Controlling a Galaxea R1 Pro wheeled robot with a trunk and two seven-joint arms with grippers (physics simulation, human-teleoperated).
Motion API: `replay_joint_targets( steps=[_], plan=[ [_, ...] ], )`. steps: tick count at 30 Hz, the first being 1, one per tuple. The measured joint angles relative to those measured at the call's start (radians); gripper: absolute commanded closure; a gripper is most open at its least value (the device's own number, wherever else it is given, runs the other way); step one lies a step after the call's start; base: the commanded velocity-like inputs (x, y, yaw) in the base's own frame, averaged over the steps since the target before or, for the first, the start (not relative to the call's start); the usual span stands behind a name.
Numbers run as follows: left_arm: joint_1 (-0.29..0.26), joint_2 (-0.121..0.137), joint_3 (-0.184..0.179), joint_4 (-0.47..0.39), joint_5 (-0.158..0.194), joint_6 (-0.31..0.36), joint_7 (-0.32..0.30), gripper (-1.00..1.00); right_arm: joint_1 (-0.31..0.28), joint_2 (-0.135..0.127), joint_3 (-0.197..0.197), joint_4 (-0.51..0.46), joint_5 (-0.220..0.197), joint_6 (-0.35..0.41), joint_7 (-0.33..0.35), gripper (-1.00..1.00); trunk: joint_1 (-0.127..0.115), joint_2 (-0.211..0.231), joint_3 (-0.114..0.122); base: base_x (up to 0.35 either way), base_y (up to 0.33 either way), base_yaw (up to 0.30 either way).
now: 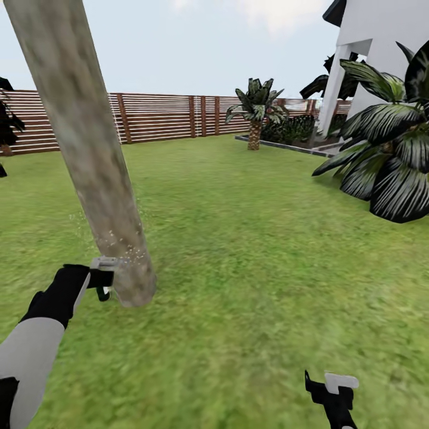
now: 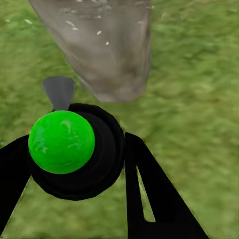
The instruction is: In the garden, pick up the pesticide atomizer on the floor and spray pesticide onto both trees until each tree trunk is fully covered.
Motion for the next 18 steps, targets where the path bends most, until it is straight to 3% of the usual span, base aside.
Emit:
replay_joint_targets(
  steps=[6,14,18],
  plan=[
    [0.0,-0.004,0.0,0.001,-0.023,0.0,0.001,1.0,0.0,-0.001,0.0,0.0,0.0,0.0,0.0,-1.0,0.0,0.0,0.0,0.306,-0.084,0.025],
    [0.0,-0.005,0.003,-0.001,-0.024,0.01,0.002,1.0,0.0,0.0,0.0,0.0,0.0,0.0,0.0,-1.0,0.0,0.0,0.0,0.062,-0.256,0.0],
    [0.0,-0.006,0.001,-0.051,-0.023,0.043,0.002,1.0,0.0,0.0,0.0,0.0,0.0,0.0,0.0,-1.0,0.0,0.0,0.0,0.219,-0.2,0.0]
  ],
)
